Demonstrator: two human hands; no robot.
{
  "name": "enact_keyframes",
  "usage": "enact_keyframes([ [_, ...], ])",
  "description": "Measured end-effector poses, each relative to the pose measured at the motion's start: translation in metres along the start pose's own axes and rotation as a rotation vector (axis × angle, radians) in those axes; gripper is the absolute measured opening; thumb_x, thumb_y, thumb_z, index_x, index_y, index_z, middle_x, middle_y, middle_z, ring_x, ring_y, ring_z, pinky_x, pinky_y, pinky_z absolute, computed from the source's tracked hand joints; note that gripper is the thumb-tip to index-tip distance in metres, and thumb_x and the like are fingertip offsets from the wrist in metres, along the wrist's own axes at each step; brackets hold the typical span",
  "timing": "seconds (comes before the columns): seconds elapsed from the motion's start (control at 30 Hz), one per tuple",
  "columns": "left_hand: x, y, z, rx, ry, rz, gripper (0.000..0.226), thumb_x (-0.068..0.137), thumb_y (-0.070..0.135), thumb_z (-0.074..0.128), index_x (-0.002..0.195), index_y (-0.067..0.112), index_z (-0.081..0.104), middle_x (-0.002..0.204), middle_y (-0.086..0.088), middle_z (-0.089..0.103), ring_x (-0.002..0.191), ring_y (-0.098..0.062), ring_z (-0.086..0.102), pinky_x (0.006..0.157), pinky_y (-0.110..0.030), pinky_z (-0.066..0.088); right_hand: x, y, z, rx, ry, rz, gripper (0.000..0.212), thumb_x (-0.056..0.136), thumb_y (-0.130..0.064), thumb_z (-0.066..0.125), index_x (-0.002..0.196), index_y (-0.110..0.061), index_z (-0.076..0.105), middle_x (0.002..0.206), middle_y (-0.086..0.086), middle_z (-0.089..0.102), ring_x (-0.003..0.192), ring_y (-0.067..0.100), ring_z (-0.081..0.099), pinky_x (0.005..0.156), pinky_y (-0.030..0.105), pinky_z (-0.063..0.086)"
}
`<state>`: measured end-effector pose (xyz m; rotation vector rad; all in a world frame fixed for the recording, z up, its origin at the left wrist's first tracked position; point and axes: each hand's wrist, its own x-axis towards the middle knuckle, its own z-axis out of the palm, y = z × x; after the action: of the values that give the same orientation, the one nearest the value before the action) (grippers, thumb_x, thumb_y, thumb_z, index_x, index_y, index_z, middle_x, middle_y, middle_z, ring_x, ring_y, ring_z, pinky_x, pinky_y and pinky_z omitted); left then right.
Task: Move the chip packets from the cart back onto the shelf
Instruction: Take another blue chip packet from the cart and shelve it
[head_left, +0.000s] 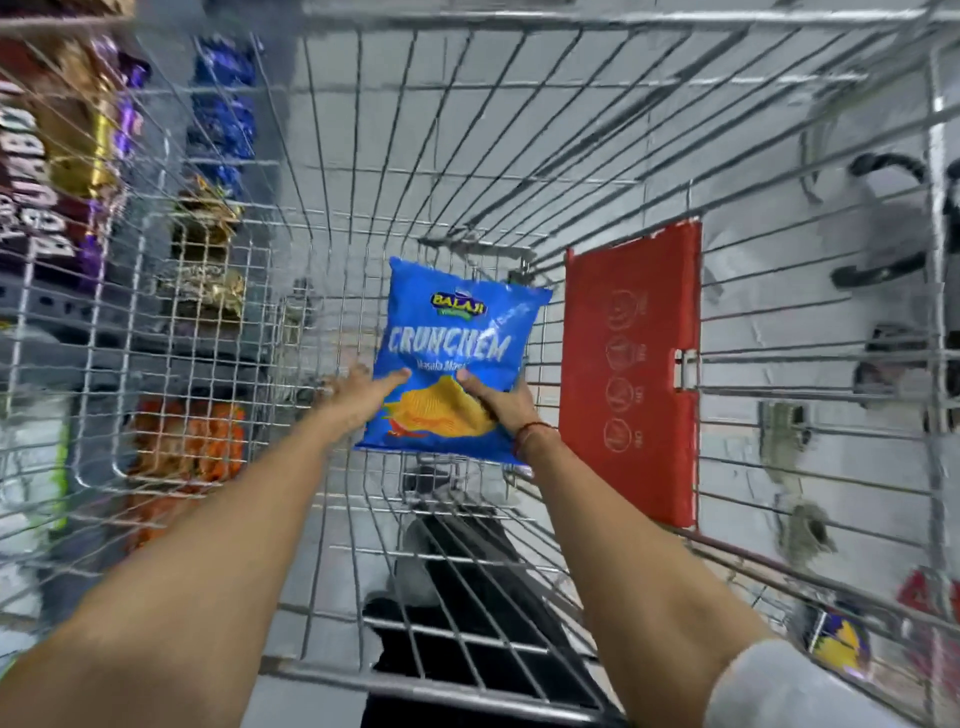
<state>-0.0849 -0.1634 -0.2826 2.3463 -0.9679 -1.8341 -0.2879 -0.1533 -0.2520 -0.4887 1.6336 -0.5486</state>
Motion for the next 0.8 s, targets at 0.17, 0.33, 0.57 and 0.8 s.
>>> enact_keyframes([
  [0.17, 0.012, -0.013, 0.001, -0.128, -0.034, 0.026, 0.095, 0.043, 0.067, 0.078, 0.119, 0.014, 0.059, 0.119, -0.008, 0.065, 0.106, -0.028, 0.062, 0.098, -0.044, 0.046, 0.009, 0.004, 0.005, -0.076, -0.040, -0.033, 0.088, 0.044, -0.031, 0.093, 0.118, 0.001, 0.057, 0.116, 0.015, 0.068, 0.102, 0.026, 0.067, 0.086, 0.035, 0.058],
  [0.33, -0.034, 0.016, -0.017, -0.283, -0.150, 0.029, 0.098, 0.045, 0.053, 0.084, 0.125, 0.004, 0.052, 0.122, -0.008, 0.063, 0.097, -0.022, 0.063, 0.081, -0.032, 0.051, -0.005, -0.029, 0.007, -0.043, -0.050, -0.034, 0.048, 0.065, 0.005, 0.081, 0.106, -0.003, 0.057, 0.091, 0.004, 0.067, 0.076, 0.015, 0.065, 0.066, 0.024, 0.057],
  [0.57, -0.104, 0.024, -0.063, -0.410, -0.097, 0.162, 0.080, 0.057, 0.050, 0.082, 0.119, 0.013, 0.047, 0.118, -0.003, 0.061, 0.101, -0.020, 0.062, 0.090, -0.035, 0.048, -0.048, -0.074, 0.007, 0.000, -0.205, -0.167, 0.035, 0.072, 0.005, 0.075, 0.095, -0.017, 0.060, 0.088, -0.002, 0.069, 0.072, 0.009, 0.067, 0.065, 0.022, 0.058],
  [0.8, -0.215, 0.034, -0.122, -0.694, -0.009, 0.439, 0.118, 0.025, 0.056, 0.088, 0.128, 0.012, 0.051, 0.121, -0.010, 0.064, 0.102, -0.025, 0.064, 0.098, -0.042, 0.046, -0.128, -0.154, 0.046, 0.021, -0.448, -0.399, 0.046, 0.071, 0.004, 0.076, 0.113, -0.006, 0.061, 0.089, -0.007, 0.076, 0.079, 0.010, 0.072, 0.072, 0.026, 0.057],
])
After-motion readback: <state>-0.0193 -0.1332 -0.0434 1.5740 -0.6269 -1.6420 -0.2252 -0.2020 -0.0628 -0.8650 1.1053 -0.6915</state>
